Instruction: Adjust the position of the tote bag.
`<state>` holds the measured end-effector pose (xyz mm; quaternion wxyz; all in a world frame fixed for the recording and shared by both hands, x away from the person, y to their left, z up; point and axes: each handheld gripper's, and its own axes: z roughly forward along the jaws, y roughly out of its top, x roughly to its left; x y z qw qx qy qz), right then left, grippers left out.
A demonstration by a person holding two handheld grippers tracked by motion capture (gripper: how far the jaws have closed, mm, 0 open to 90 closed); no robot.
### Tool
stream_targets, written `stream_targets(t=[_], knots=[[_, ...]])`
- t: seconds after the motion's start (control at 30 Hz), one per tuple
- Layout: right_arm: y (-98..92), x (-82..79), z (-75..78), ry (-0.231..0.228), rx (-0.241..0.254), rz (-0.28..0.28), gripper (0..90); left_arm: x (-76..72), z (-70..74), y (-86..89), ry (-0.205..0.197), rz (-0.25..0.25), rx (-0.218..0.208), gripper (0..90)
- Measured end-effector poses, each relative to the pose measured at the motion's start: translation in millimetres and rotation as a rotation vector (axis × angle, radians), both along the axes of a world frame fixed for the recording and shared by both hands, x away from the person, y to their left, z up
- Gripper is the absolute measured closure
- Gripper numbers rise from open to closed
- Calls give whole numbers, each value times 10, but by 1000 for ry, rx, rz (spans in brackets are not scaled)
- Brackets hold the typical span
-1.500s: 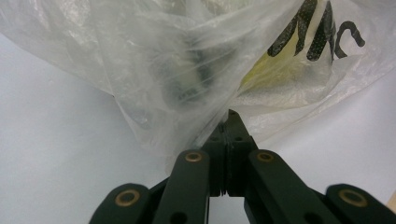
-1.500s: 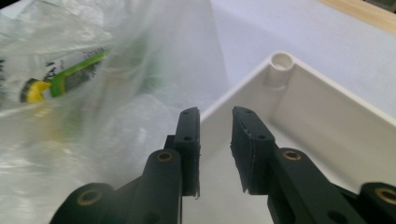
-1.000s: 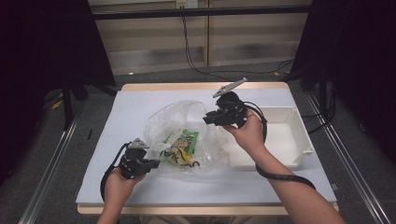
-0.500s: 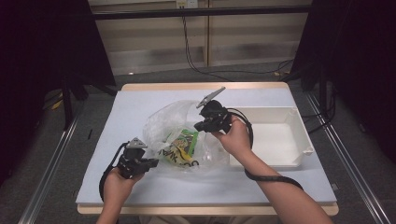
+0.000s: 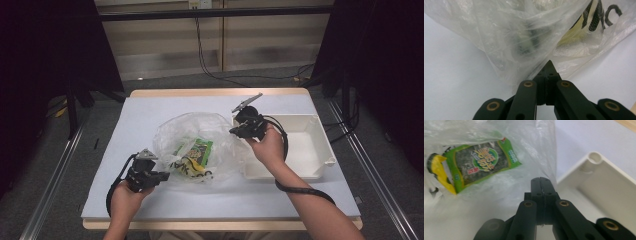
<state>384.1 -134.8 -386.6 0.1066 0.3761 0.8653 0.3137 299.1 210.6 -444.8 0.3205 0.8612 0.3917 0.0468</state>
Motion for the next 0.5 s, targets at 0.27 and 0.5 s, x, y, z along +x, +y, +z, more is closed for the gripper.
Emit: stream_targets(t=[0.27,0.5], knots=[[-177,26,-47,8,13,-60,900,-13,-76,-32,44,4,30,900],[-125,-44,53,-24,61,-8,882,-60,78,-10,9,1,-6,870]])
